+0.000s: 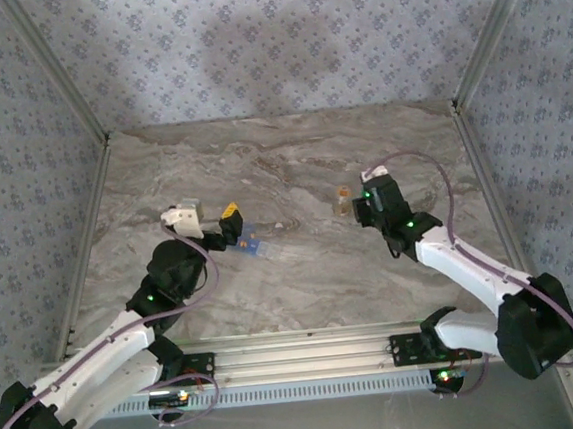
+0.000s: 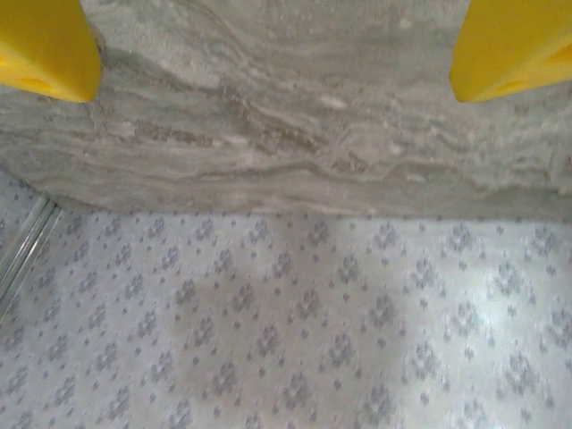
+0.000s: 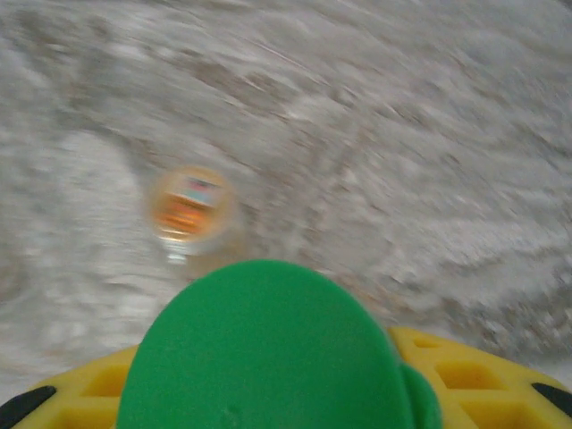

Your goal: Sort the pills into containers

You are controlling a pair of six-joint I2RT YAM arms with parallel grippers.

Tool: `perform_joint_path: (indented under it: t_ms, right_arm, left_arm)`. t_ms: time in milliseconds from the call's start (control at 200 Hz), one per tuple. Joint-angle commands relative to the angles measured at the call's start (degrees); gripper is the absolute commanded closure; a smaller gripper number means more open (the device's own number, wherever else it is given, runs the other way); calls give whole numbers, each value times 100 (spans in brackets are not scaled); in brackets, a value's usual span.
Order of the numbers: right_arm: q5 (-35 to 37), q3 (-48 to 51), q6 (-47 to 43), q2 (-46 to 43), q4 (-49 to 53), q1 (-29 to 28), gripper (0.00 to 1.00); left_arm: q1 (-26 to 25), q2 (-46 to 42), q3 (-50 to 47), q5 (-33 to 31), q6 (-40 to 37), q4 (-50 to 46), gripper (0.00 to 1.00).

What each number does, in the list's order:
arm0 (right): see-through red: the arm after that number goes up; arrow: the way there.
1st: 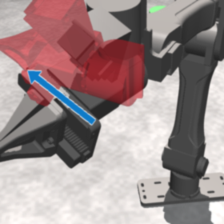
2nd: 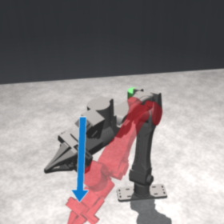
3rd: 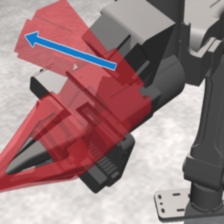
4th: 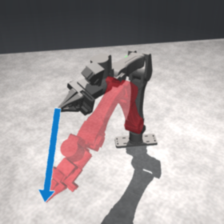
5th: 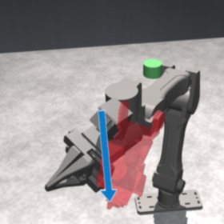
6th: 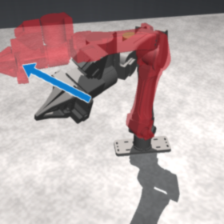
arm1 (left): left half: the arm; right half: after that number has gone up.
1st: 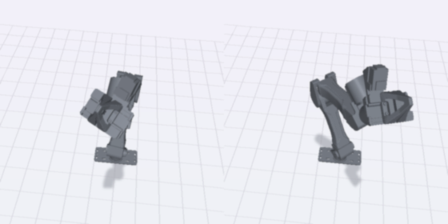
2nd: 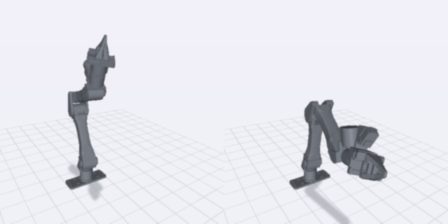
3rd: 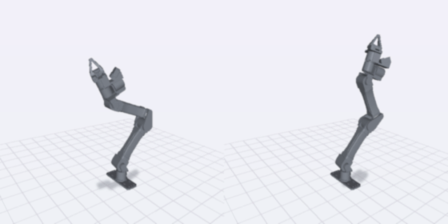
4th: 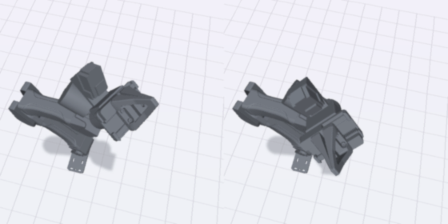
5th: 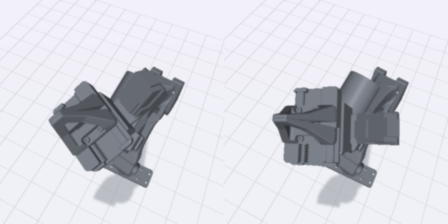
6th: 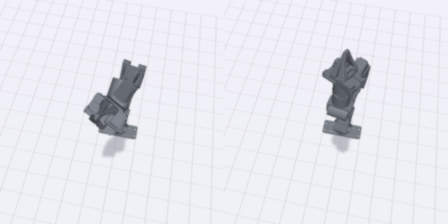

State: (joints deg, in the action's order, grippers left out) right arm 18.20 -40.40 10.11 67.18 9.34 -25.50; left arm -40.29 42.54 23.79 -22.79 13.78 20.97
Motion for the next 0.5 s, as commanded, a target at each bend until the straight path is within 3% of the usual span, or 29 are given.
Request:
perform_joint_path:
  t_ms: [0, 200, 500]
  right_arm:
    - [-334, 270, 260, 114, -882, 401, 59]
    - [-1108, 324, 608, 746, -1487, 796, 59]
    - [-425, 617, 895, 952, -1734, -374, 59]
  left_arm:
    - [26, 5, 288, -15, 407, -449, 1]
    - [24, 229, 300, 168, 426, -366, 0]
    - [23, 607, 305, 313, 516, -229, 1]
